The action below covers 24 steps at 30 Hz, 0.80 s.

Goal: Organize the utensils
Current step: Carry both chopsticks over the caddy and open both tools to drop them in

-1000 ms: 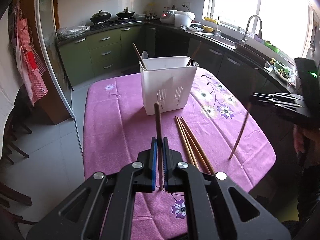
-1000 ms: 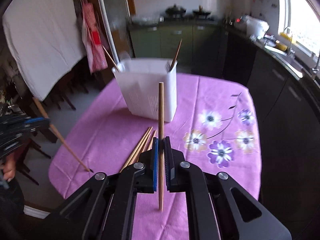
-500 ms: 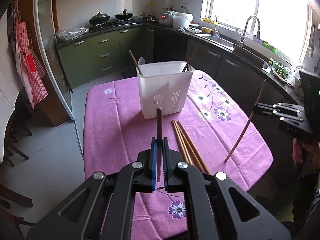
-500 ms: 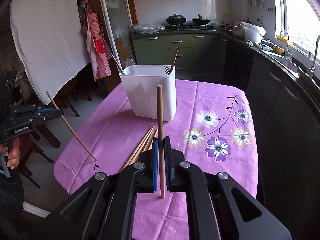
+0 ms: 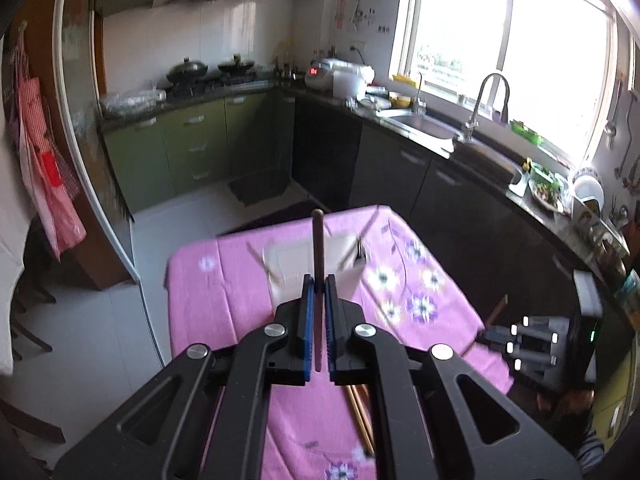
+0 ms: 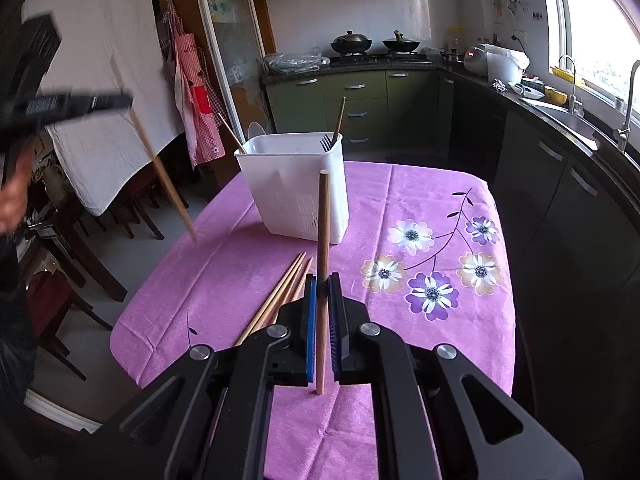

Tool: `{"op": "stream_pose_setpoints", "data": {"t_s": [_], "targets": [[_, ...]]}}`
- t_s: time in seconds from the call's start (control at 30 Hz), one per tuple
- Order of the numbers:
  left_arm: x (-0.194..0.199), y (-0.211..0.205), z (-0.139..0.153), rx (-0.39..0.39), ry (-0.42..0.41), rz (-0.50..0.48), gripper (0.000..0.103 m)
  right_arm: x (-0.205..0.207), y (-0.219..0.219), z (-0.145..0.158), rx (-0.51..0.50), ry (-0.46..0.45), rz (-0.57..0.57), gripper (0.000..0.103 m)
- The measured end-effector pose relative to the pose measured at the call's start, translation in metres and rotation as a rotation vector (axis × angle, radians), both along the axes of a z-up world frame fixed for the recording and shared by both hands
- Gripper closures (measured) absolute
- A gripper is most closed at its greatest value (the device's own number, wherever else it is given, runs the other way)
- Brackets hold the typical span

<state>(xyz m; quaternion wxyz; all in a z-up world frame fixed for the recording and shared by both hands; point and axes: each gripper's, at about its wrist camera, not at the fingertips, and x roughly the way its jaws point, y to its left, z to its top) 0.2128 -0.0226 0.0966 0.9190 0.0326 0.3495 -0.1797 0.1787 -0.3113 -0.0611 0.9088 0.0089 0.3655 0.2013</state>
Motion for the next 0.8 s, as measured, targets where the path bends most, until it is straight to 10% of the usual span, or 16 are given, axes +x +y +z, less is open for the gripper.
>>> {"op": "stream_pose_setpoints", "data": {"t_s": [0.3,0.8], "targets": [[0.055,-0.018,0.036,0.011,-0.096,0.058,0.098,-0.001,-0.011,-0.002,0.023,-0.001,-0.004,0.096],[0.106,-0.033,-0.039,0.084,0.011,0.076,0.098,0.003,-0.009,0.007,0.051,0.013,0.04,0.096]]}}
